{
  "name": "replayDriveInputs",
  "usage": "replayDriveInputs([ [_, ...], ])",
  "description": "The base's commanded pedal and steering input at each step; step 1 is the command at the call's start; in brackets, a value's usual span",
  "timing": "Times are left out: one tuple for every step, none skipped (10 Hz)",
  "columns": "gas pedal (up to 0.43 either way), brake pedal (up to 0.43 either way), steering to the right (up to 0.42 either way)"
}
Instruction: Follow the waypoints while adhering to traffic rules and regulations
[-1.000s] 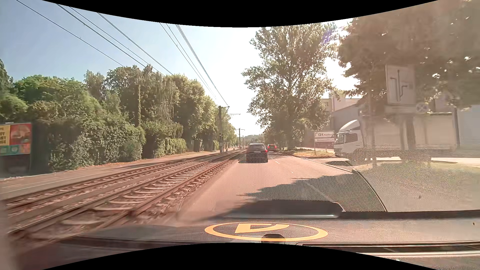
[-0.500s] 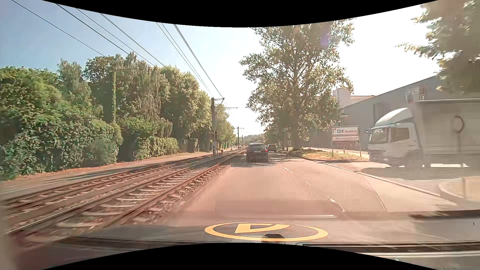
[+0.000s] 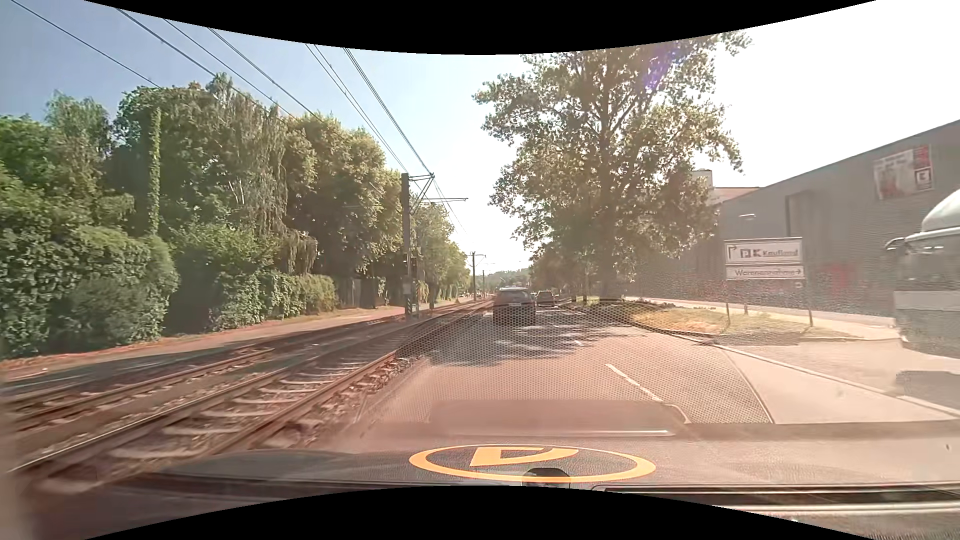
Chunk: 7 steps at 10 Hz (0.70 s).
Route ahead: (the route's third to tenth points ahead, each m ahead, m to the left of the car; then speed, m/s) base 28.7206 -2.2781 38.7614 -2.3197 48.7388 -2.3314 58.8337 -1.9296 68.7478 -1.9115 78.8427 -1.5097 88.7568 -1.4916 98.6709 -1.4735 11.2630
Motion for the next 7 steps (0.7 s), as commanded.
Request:
replayDriveInputs([
  [0.02, 0.0, -0.001],
  [0.02, 0.0, 0.0],
  [0.02, 0.0, 0.0],
  [0.02, 0.0, -0.001],
  [0.02, 0.0, -0.001],
  [0.067, 0.0, -0.001],
  [0.13, 0.0, -0.001],
])
